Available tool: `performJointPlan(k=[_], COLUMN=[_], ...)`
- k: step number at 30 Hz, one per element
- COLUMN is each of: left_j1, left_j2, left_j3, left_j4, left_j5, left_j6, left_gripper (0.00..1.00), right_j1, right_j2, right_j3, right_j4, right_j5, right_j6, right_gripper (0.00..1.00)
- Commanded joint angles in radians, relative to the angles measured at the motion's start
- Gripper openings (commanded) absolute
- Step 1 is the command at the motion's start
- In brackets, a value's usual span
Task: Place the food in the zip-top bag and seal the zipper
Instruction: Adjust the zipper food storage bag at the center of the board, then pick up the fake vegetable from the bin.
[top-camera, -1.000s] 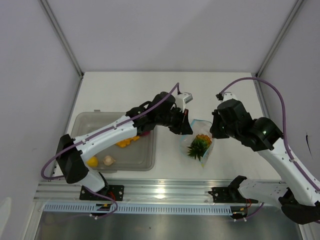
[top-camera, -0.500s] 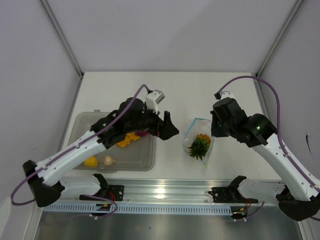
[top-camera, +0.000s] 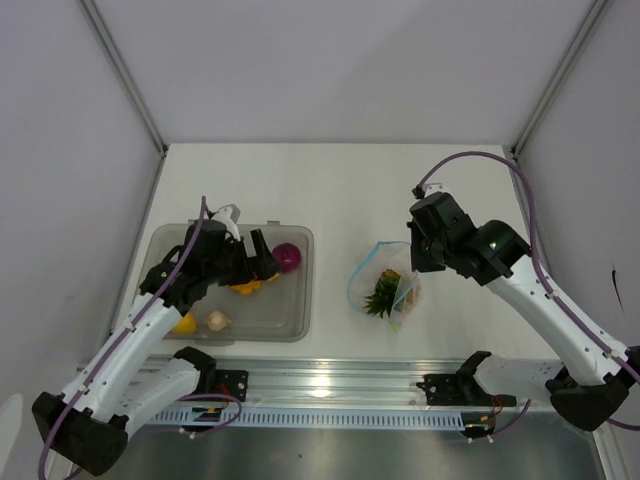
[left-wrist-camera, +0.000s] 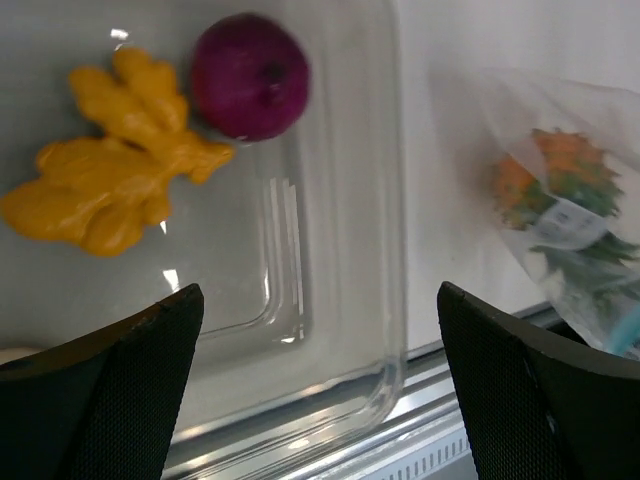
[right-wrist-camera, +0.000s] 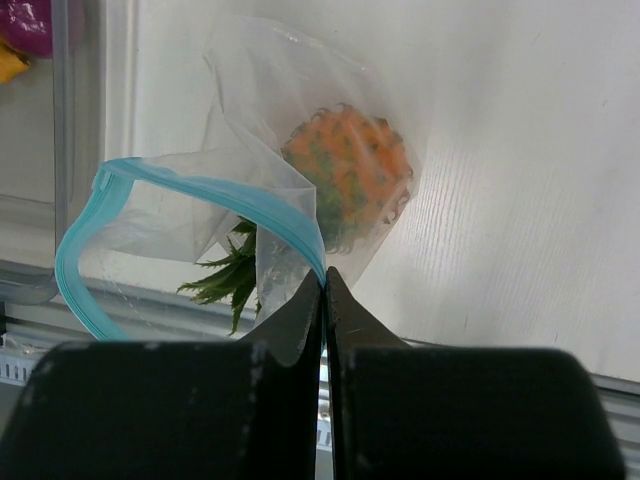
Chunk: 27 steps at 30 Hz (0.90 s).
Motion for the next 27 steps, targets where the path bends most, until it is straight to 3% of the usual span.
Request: performJointPlan(k=[1,7,12,27], left_j1=[0.092,0.228,0.313,0.353], left_j2=[-0.002,0.102,0.116,0.196], left_j3=[-0.014,-0.031,-0.138,-0.206], left_j4=[-0.074,-0.120,0.006,0.079], left_j5=[-0.006,0.014,0.101,-0.141], left_j6=[-0.063,-0.134,-0.213,-0.377], left_gripper=[0.99,0.99,0.99,0.93], right_j1=[-0.004,-0.003,-0.004,0.001], right_j2=[0.007,0.015,0.009,0.018], right_j3=[-0.012,-0.028,-0.029,-0.029], right_j4=[0.043,0.063,0.060,0.072], right_j5=[-0.022,-0.048,-0.053,-0.074], right_j6=[-0.019,-0.030,-0.033,-0.028], right_gripper=[0.00,0.00,0.00,0.00])
